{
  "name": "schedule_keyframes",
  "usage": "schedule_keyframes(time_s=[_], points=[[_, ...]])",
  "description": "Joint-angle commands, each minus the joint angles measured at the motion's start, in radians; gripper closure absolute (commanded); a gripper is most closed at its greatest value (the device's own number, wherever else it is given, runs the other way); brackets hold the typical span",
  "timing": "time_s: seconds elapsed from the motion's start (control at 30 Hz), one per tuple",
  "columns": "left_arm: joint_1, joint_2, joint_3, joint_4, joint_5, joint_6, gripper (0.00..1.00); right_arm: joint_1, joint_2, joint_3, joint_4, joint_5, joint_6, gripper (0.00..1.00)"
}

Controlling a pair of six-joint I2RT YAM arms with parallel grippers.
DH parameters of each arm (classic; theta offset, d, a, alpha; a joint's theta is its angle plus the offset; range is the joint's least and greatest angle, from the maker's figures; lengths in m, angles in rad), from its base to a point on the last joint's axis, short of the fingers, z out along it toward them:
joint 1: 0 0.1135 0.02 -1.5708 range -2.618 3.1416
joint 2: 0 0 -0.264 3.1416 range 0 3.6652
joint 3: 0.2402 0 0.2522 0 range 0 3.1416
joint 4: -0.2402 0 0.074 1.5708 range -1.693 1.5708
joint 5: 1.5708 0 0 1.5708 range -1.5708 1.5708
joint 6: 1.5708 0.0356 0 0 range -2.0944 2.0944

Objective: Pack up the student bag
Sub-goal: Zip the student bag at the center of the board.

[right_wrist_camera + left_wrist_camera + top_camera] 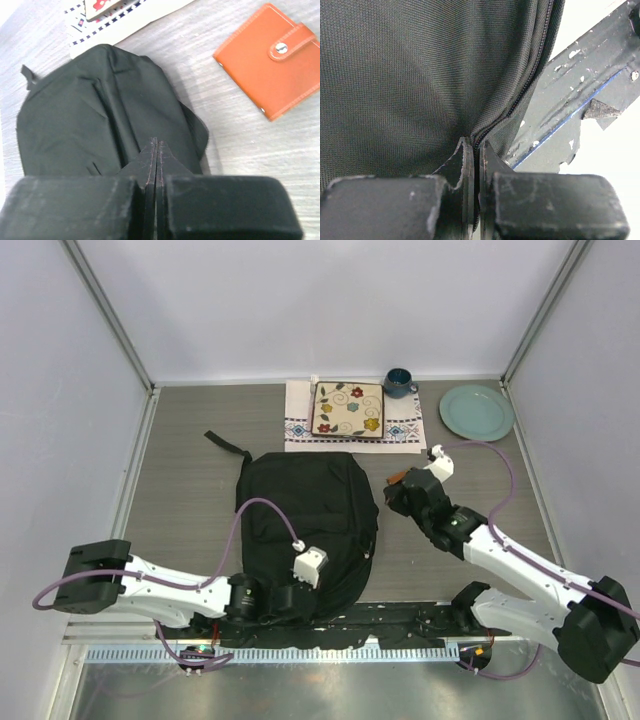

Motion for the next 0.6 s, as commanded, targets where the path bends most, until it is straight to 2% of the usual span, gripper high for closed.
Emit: schedule_keyframes(time_s=[0.0, 0.17, 0.2, 0.27, 0.3, 0.37, 0.4, 0.47, 0.5, 0.57], points=[[-0.045, 0.037, -0.011, -0.040, 0.021, -0.056, 1.00, -0.022, 0.044, 0.076, 0.118, -0.044, -0.054, 1.00], [-0.048, 0.028, -0.002, -0.049, -0.034, -0.067, 1.00, -0.021, 0.014, 0.061, 0.150, -0.181, -0.092, 1.00], [-0.047, 0.024, -0.001, -0.051, -0.043, -0.068, 1.00, -0.021, 0.007, 0.050, 0.162, -0.294, -0.105, 0.92], [-0.048, 0.013, 0.007, -0.065, -0.074, -0.070, 0.89, -0.021, -0.003, 0.041, 0.115, -0.370, -0.140, 0.80], [-0.048, 0.010, 0.012, -0.068, -0.082, -0.070, 0.81, -0.021, -0.003, 0.039, 0.060, -0.469, -0.155, 0.73], [-0.048, 0.001, 0.027, -0.080, -0.097, -0.064, 0.70, -0.007, -0.013, 0.021, 0.009, -0.524, -0.204, 0.67], [-0.048, -0.001, 0.032, -0.082, -0.099, -0.053, 0.61, 0.004, -0.020, 0.012, -0.020, -0.557, -0.226, 0.65], [-0.047, -0.006, 0.055, -0.095, -0.108, -0.042, 0.50, 0.045, -0.037, 0.001, -0.058, -0.549, -0.275, 0.64], [-0.047, -0.007, 0.064, -0.103, -0.111, -0.038, 0.41, 0.065, -0.049, 0.001, -0.092, -0.538, -0.292, 0.61], [-0.047, -0.007, 0.094, -0.117, -0.116, -0.013, 0.39, 0.112, -0.056, 0.013, -0.126, -0.507, -0.330, 0.60]])
